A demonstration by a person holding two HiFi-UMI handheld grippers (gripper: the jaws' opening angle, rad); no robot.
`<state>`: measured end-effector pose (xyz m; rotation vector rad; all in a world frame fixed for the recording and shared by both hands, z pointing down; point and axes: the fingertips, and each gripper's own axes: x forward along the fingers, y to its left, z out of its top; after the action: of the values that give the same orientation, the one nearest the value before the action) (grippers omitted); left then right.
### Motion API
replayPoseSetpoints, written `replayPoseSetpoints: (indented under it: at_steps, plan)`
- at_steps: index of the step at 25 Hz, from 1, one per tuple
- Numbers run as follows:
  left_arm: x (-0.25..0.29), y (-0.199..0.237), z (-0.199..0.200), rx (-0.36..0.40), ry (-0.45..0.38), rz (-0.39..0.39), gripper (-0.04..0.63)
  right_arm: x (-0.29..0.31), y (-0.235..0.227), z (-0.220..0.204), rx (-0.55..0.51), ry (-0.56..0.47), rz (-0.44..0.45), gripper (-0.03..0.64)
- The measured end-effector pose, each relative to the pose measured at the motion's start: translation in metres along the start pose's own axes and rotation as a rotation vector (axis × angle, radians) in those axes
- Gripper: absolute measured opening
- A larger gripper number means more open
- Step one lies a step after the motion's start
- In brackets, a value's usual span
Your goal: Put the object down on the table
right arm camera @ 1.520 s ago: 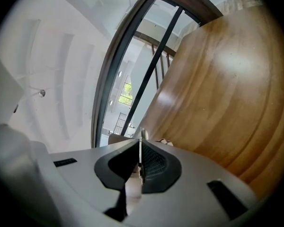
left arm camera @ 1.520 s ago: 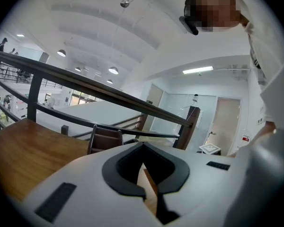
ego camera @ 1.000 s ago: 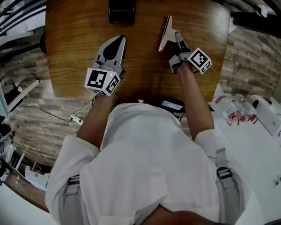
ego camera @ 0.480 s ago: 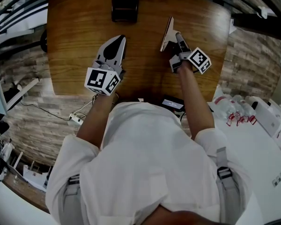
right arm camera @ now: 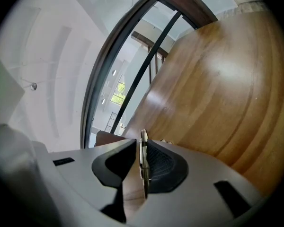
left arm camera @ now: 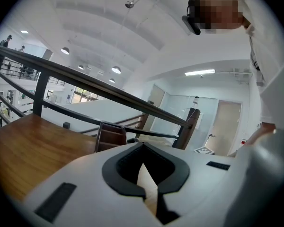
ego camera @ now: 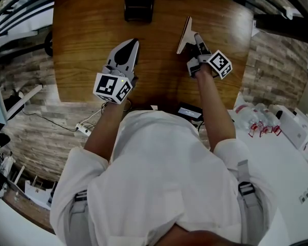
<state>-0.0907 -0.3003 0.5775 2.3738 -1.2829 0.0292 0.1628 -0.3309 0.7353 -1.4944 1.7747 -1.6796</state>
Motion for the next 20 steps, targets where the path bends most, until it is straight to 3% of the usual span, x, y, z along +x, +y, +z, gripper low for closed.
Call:
replayPoseSetpoints:
  at_steps: [2, 10, 14, 20]
  plan:
    - [-0.001, -0.002, 0.002, 0.001, -0.001, -0.004, 0.015, -0.004, 0.001, 0.002, 0.012, -0.012, 0.015, 0.086]
    - [-0.005, -0.015, 0.010, 0.009, -0.017, -0.020, 0.015, -0.038, 0.011, 0.017, -0.059, -0.034, 0.000, 0.091]
    - [-0.008, -0.030, 0.023, 0.022, -0.039, -0.040, 0.015, -0.067, 0.054, 0.033, -0.321, -0.053, 0.020, 0.065]
    - [-0.023, -0.059, 0.052, 0.058, -0.096, -0.056, 0.015, -0.118, 0.147, 0.048, -0.688, -0.163, 0.140, 0.040]
